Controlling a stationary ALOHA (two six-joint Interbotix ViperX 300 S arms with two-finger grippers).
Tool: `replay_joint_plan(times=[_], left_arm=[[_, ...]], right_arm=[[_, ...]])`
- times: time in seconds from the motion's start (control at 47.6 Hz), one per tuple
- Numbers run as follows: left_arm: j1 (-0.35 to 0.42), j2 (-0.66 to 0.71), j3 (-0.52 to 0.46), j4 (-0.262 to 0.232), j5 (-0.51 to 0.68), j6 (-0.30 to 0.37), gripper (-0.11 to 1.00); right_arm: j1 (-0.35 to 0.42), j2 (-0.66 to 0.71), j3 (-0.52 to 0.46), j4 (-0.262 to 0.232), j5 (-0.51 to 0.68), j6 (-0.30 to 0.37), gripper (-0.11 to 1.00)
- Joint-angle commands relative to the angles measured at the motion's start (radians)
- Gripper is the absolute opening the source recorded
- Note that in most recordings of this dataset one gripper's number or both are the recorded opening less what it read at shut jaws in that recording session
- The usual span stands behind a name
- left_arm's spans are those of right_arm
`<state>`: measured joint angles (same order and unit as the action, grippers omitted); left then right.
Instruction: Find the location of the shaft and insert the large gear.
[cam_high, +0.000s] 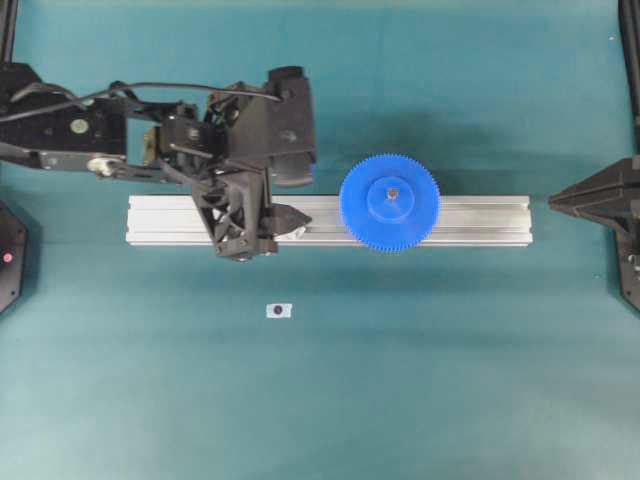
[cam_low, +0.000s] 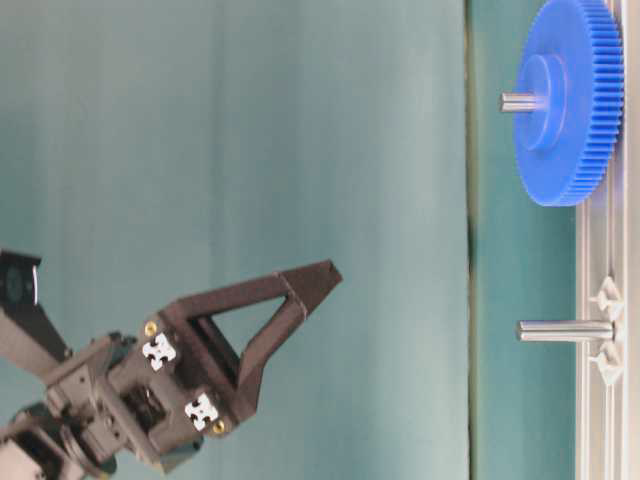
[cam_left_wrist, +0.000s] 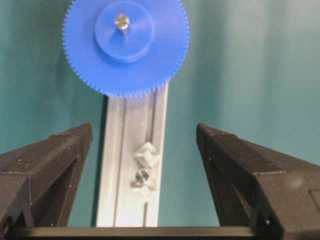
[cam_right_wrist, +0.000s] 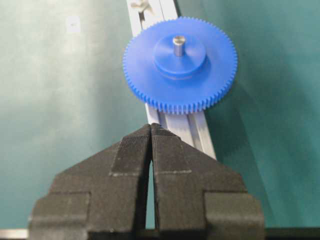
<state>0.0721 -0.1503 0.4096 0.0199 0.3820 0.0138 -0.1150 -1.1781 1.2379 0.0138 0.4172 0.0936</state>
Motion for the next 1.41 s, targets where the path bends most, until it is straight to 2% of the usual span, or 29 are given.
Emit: replay_joint_plan(times=[0.0,0.82,1.135,1.387], left_arm=[[-0.005,-0.04,0.008,0.002,-0.04,0.0,0.83],[-0.02,-0.091,0.075,0.002,-0.06,0.0,0.84],[-0.025,-0.104,0.101,0.003,-0.126,-0.002,0.84],[-0.026,-0.107,0.121,0.002,-0.138,-0.077,0.84]], right_arm=[[-0.003,0.008,-0.014,-0.002,-0.005,0.008,0.04],[-0.003,0.008,-0.011,-0.002,-0.012,0.008,0.04],[-0.002,0.008,-0.012,-0.002,-0.012,0.008,0.04],[-0.003,0.008,-0.011,-0.002,-0.014,0.009,0.04]])
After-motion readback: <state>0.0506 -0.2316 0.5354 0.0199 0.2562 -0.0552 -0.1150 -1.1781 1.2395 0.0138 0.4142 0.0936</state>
